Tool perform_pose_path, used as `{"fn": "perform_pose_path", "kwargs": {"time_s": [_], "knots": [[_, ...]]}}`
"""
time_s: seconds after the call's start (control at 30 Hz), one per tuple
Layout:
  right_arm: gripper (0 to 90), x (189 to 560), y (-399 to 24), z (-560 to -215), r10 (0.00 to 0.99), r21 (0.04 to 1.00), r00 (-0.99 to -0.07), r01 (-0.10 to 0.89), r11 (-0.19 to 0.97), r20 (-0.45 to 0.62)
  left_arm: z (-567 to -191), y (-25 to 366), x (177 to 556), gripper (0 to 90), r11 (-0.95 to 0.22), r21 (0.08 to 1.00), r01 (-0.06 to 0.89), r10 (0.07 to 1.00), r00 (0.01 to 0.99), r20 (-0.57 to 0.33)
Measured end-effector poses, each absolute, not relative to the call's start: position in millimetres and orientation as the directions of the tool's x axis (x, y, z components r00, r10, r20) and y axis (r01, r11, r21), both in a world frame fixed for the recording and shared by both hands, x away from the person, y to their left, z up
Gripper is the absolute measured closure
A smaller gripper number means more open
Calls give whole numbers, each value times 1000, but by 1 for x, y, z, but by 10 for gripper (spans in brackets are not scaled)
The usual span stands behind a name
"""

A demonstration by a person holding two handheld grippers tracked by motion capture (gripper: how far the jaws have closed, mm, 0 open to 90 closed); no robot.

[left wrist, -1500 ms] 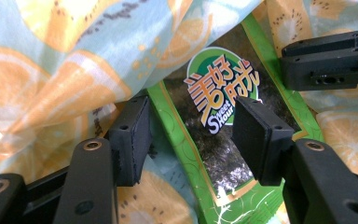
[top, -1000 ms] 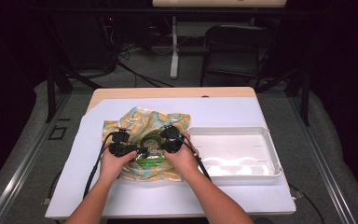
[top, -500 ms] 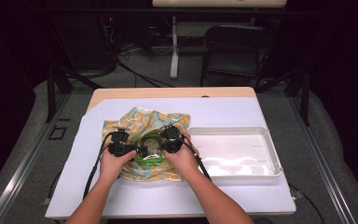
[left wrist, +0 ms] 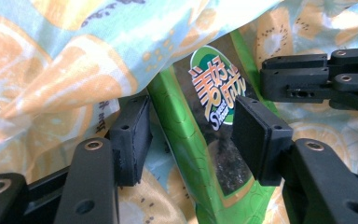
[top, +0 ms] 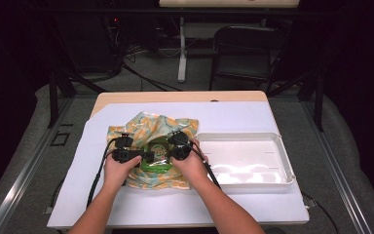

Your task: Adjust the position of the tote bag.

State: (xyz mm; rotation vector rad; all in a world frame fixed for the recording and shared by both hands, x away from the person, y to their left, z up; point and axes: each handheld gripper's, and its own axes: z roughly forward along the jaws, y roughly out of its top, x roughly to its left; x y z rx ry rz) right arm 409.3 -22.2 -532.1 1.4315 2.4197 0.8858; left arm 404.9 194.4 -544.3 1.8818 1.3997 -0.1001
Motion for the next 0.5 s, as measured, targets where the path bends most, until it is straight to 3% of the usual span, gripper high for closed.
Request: {"fn": "perform_pose_path", "kwargs": {"time_s": [0.5], "knots": [[818,408,-23,-533,847,590,-515,727,351,130,-548,191,405,466,-95,516,851,769,392,-504]]}}
